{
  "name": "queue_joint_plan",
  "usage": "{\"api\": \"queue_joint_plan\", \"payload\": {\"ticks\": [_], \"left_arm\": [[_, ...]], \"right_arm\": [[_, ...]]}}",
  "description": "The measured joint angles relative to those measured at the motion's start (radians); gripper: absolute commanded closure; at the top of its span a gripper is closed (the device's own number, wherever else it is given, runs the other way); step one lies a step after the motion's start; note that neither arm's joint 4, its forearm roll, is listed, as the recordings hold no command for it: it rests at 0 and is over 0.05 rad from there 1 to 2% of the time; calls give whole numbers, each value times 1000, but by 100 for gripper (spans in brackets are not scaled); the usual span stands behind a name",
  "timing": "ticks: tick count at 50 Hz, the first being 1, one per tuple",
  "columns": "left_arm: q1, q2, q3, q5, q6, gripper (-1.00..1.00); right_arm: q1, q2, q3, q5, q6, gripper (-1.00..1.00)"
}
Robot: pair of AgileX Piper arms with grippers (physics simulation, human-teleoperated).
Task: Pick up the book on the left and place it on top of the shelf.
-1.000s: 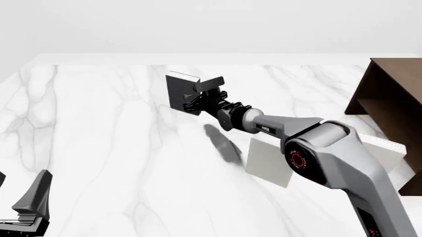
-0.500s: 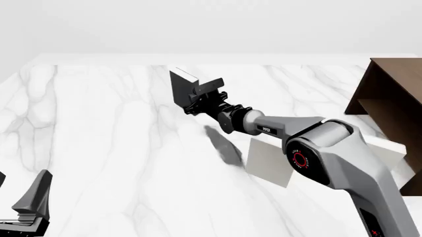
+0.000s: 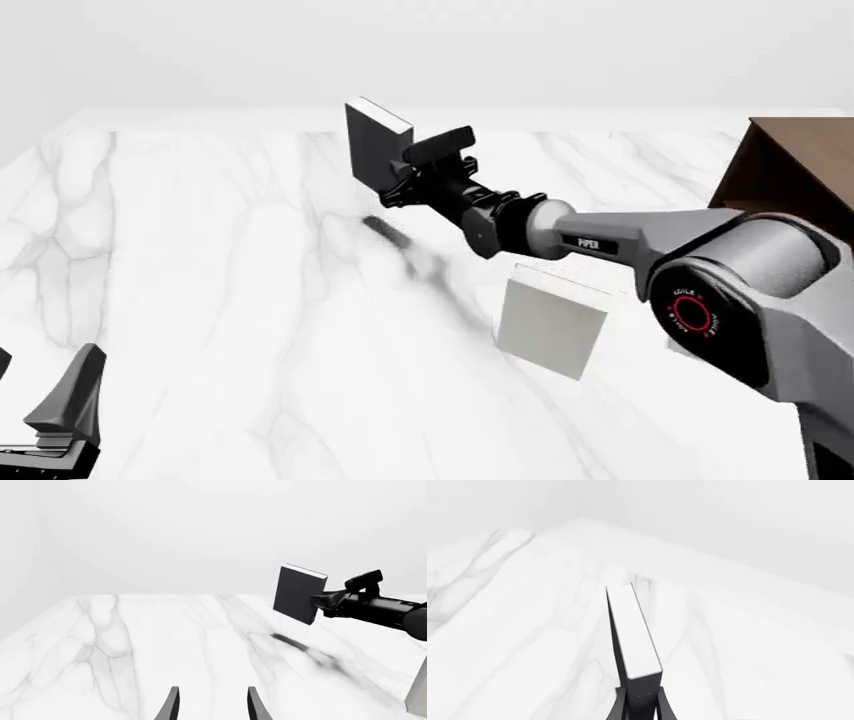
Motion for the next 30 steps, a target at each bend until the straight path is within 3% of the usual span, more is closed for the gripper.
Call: {"api": "queue_joint_plan", "payload": {"ticks": [30], "left_arm": [[0, 0, 0, 0, 0, -100]], "right_arm": [[21, -346, 322, -23, -44, 100]]}}
